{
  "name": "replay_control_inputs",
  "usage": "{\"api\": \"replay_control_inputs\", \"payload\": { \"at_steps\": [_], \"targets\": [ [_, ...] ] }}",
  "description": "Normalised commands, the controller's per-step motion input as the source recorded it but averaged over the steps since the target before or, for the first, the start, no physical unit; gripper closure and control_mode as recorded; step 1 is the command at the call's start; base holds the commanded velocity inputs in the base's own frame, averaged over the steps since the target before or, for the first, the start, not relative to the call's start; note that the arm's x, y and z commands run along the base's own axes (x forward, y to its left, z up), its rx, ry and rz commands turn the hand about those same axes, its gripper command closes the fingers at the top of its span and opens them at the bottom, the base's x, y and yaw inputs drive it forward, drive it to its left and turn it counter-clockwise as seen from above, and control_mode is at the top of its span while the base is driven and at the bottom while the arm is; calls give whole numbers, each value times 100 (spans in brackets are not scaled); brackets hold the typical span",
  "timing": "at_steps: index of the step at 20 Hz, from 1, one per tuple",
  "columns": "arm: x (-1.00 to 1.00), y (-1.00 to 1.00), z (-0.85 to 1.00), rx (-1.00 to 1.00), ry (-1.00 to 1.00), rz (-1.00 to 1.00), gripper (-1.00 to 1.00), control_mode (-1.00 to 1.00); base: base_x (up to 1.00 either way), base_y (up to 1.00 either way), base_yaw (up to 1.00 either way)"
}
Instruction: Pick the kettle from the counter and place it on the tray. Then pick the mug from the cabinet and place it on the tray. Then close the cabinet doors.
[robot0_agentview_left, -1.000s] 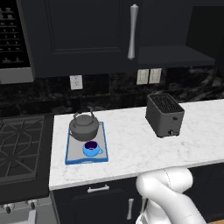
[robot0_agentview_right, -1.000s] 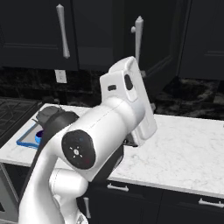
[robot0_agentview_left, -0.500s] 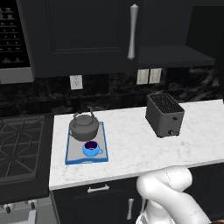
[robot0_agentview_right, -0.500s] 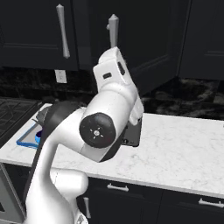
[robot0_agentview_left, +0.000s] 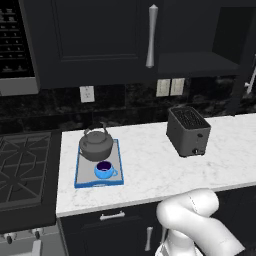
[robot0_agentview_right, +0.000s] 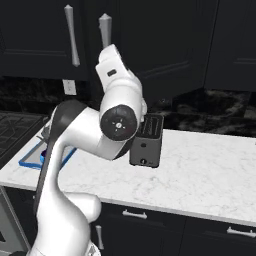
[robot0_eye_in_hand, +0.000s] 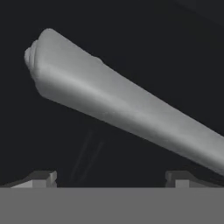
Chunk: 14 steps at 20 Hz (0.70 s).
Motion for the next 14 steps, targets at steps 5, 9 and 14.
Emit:
{"api": "replay_control_inputs", "payload": {
  "at_steps": [5,9,14],
  "targets": [
    [89,30,0,0,1,9,-100,-100,0,0,0],
    [95,16,-1,0,0,1,-100,-100,0,0,0],
    [96,13,-11,0,8,0,-100,-100,0,0,0]
  ]
}}
